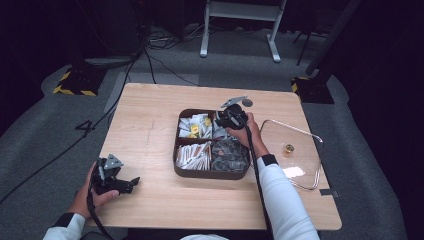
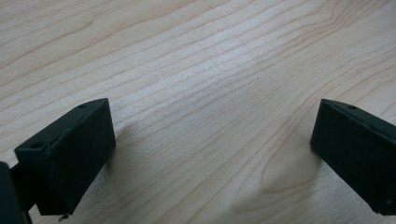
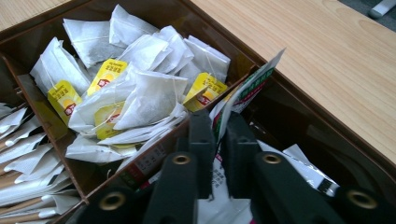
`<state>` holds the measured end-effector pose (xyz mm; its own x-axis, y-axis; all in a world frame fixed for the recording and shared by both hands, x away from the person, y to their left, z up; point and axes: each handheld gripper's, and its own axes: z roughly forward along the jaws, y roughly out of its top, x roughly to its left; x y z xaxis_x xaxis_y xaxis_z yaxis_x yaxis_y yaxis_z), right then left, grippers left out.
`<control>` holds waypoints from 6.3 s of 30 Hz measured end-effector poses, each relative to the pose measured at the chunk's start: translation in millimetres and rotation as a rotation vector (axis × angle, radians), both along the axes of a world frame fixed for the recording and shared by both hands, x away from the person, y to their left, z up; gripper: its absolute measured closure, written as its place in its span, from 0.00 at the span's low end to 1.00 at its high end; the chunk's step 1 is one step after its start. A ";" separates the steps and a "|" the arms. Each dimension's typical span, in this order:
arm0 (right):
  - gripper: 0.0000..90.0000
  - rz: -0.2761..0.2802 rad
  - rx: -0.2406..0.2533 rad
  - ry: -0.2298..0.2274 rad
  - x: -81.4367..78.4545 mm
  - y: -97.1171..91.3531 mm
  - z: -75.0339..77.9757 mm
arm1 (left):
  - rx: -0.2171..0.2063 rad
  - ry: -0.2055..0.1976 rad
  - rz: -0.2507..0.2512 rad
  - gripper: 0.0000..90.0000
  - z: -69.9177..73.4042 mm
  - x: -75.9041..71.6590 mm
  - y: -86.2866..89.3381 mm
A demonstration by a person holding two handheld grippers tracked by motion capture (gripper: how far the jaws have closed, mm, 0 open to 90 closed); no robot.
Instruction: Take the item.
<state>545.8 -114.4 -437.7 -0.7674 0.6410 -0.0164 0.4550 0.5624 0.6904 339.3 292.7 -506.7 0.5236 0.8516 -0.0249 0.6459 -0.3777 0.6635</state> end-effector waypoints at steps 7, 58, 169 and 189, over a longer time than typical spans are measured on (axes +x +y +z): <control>1.00 0.012 0.048 -0.022 -9.2 -6.2 5.8 | -0.001 0.000 0.002 0.00 0.0 -0.1 -0.1; 1.00 0.148 0.197 -0.164 -104.1 -80.4 60.4 | 0.003 0.001 0.001 0.00 0.2 -0.2 0.1; 0.49 0.427 0.066 -0.030 -201.4 -40.5 2.6 | 0.002 0.001 0.002 0.00 0.2 -0.2 0.0; 0.42 0.283 0.096 -0.138 -183.7 -74.3 23.4 | 0.002 0.001 0.002 0.00 0.2 -0.2 0.0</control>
<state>362.1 -188.7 -414.3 -0.9101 0.4061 -0.0825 0.1882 0.5825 0.7907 339.1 292.7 -506.5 0.5221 0.8525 -0.0243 0.6475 -0.3777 0.6619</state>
